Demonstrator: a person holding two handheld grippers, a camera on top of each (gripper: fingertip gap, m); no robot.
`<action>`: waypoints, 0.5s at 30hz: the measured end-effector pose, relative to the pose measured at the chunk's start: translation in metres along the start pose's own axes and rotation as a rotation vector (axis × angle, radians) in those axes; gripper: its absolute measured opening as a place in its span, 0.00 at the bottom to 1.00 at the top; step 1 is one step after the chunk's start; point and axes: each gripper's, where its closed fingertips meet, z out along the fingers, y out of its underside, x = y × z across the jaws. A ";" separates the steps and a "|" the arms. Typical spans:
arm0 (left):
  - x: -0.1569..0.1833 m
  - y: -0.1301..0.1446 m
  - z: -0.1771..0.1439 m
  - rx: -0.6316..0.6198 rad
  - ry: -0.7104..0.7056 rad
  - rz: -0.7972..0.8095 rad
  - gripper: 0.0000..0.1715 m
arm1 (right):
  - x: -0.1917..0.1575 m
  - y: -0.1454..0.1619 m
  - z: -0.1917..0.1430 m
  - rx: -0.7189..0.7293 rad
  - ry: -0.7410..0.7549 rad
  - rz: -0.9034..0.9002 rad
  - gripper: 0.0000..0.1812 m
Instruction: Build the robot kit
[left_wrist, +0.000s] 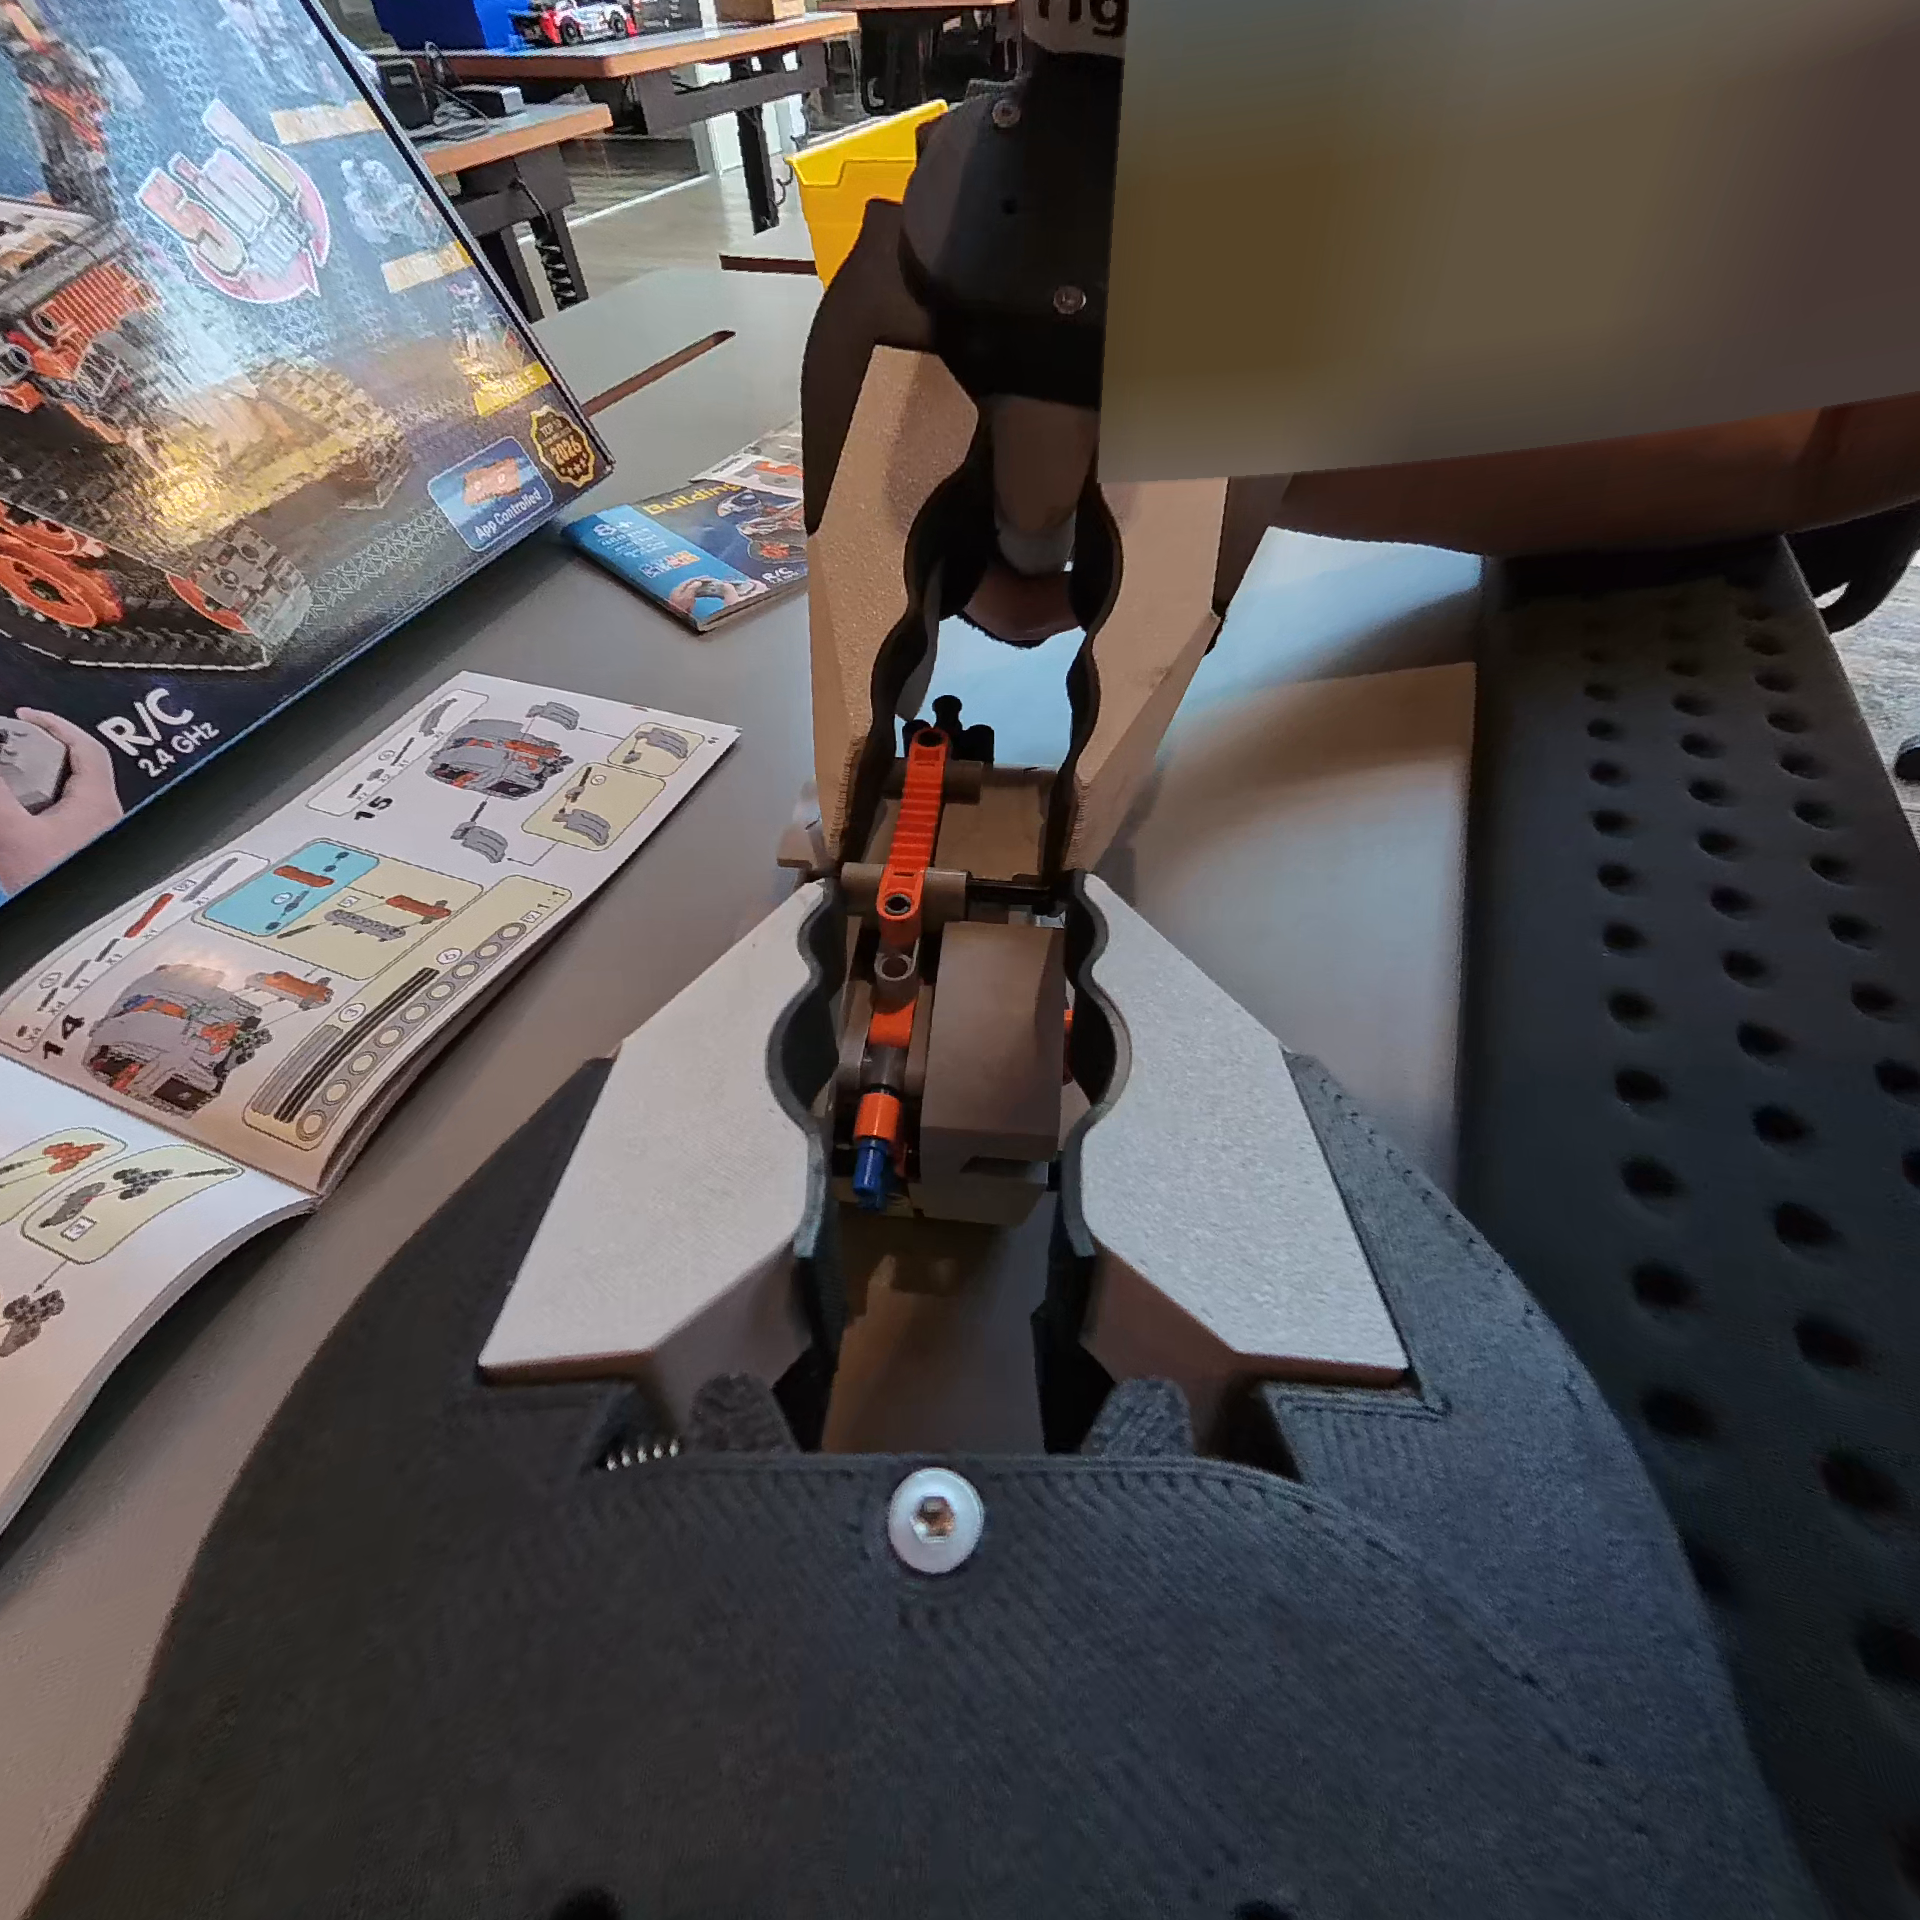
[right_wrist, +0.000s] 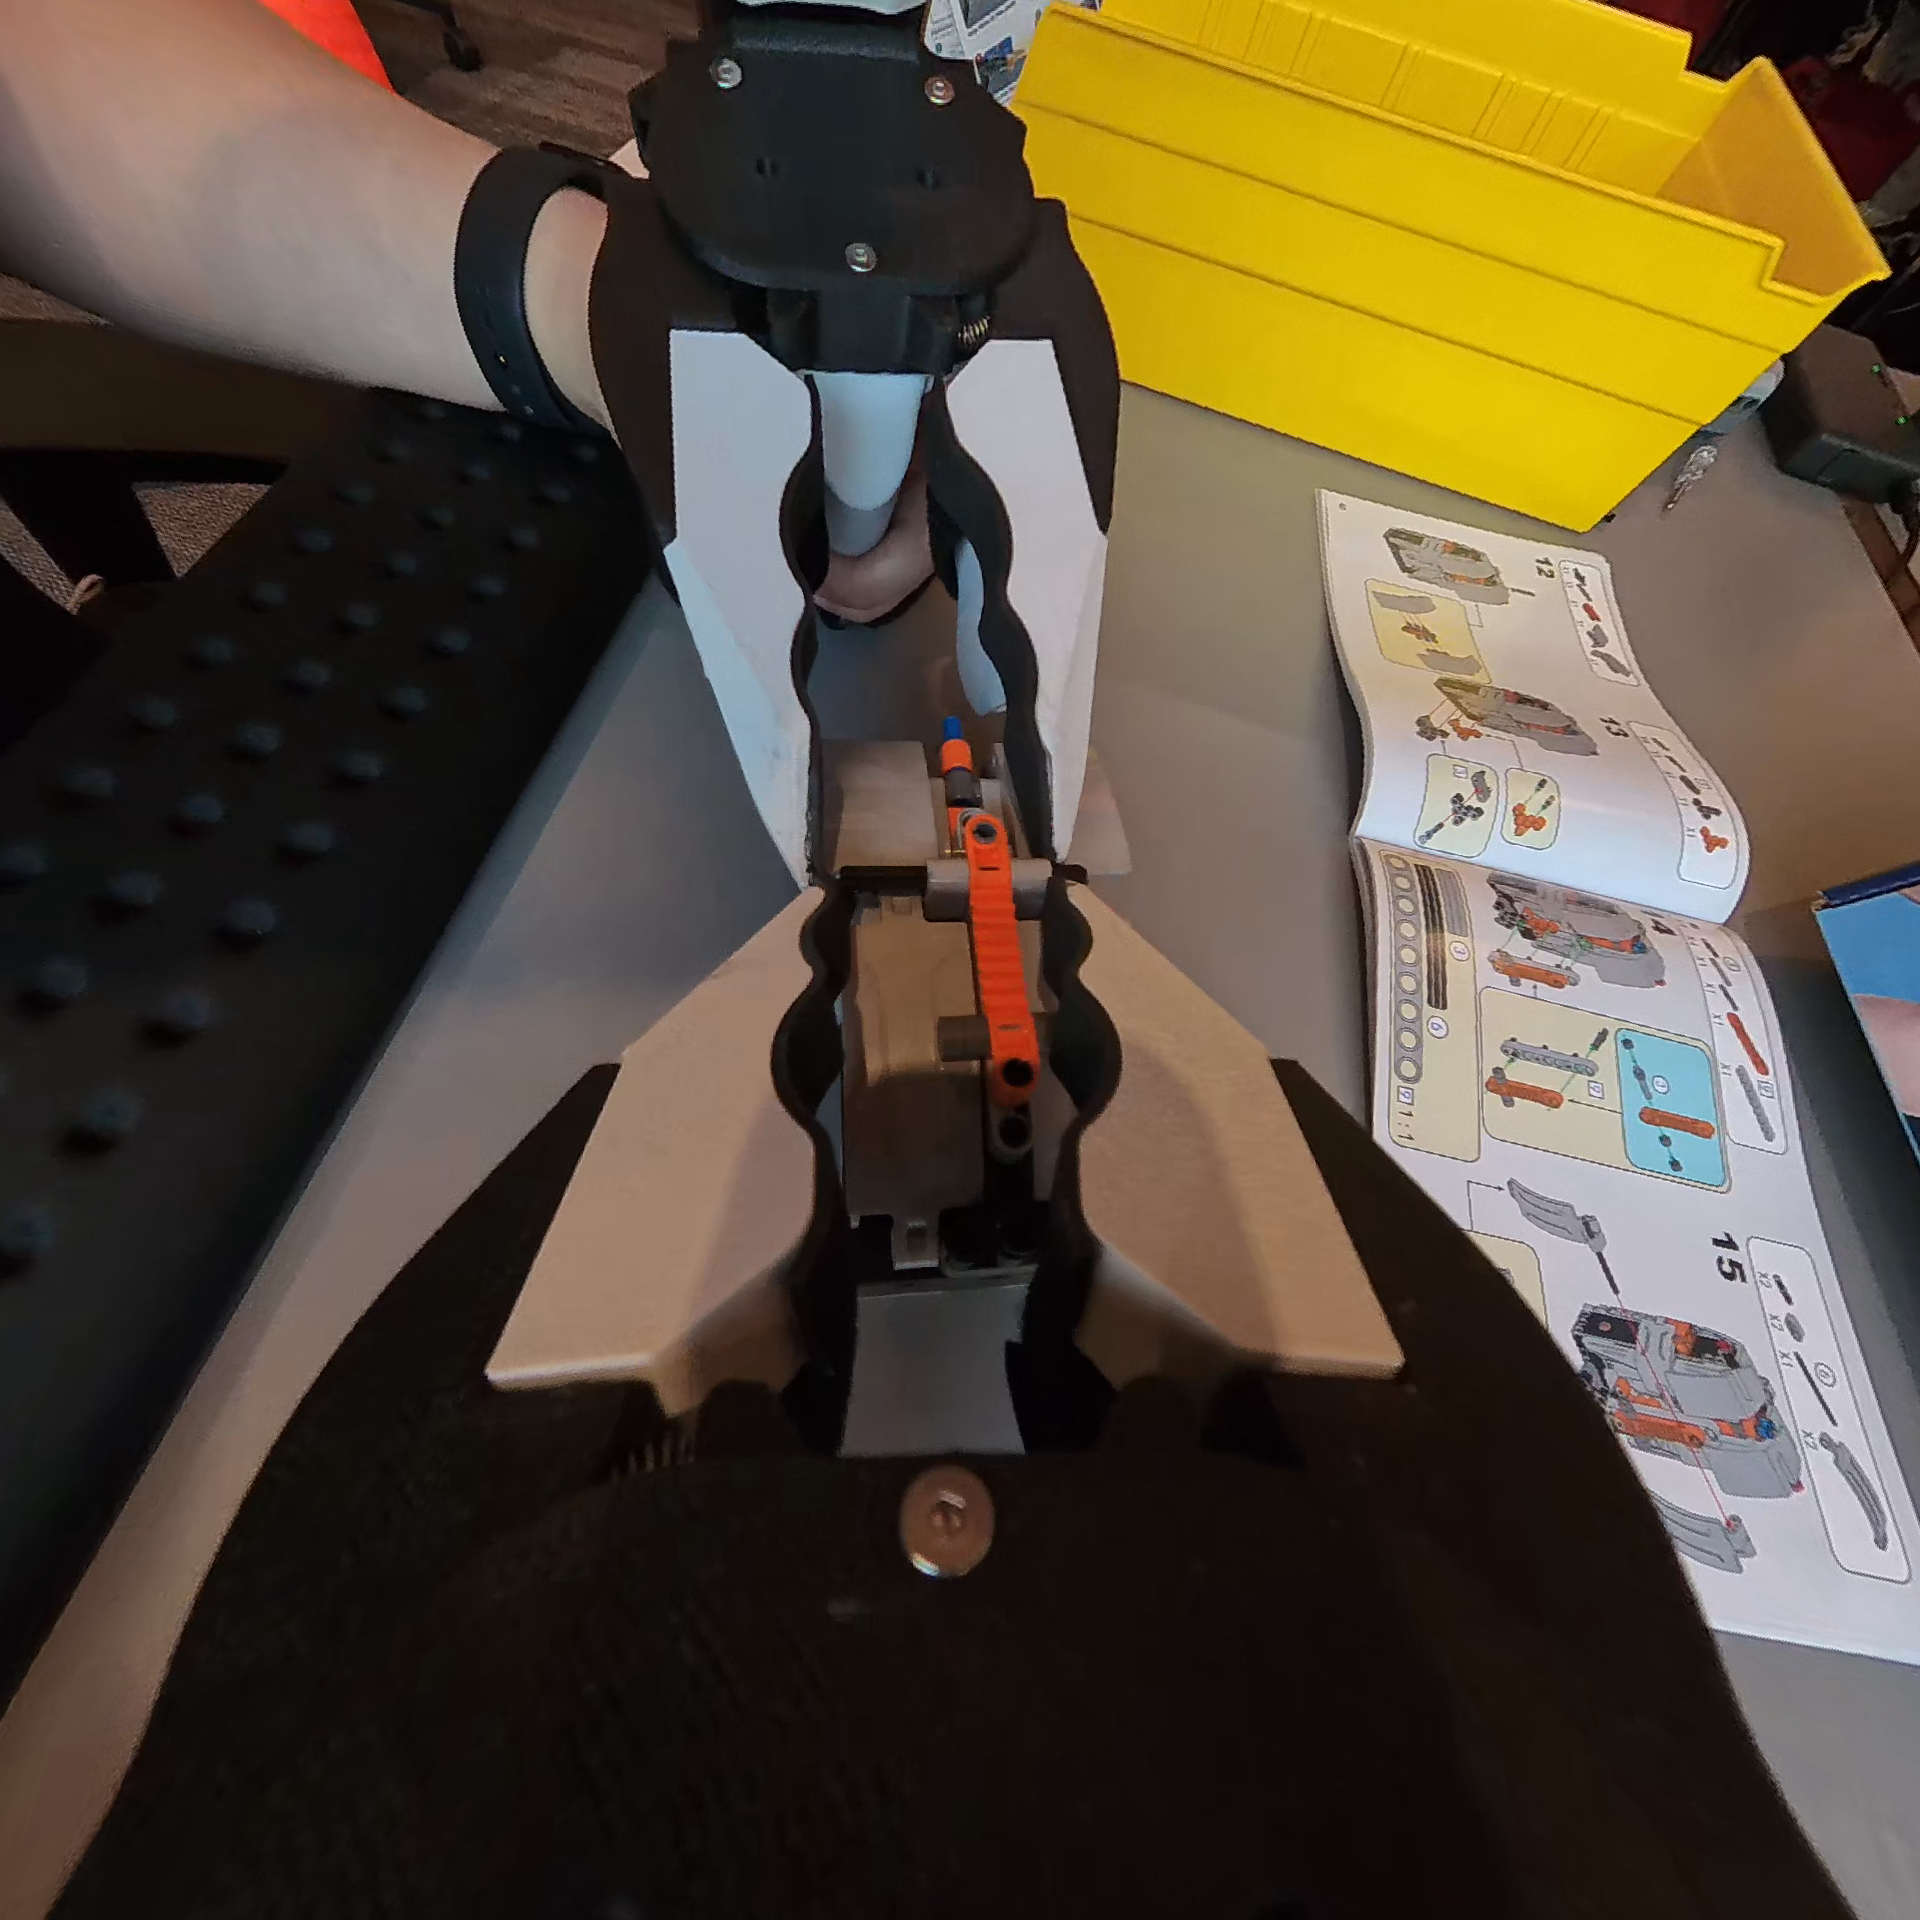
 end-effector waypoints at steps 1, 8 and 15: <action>0.000 0.000 0.000 0.000 -0.001 -0.001 0.24 | 0.000 0.000 0.000 0.000 0.002 -0.002 0.19; -0.002 0.000 0.000 0.003 -0.005 -0.024 0.22 | 0.002 0.000 0.000 0.001 0.003 0.020 0.17; -0.001 0.000 0.000 0.004 -0.003 -0.017 0.22 | 0.000 0.000 0.000 0.016 -0.036 0.058 0.18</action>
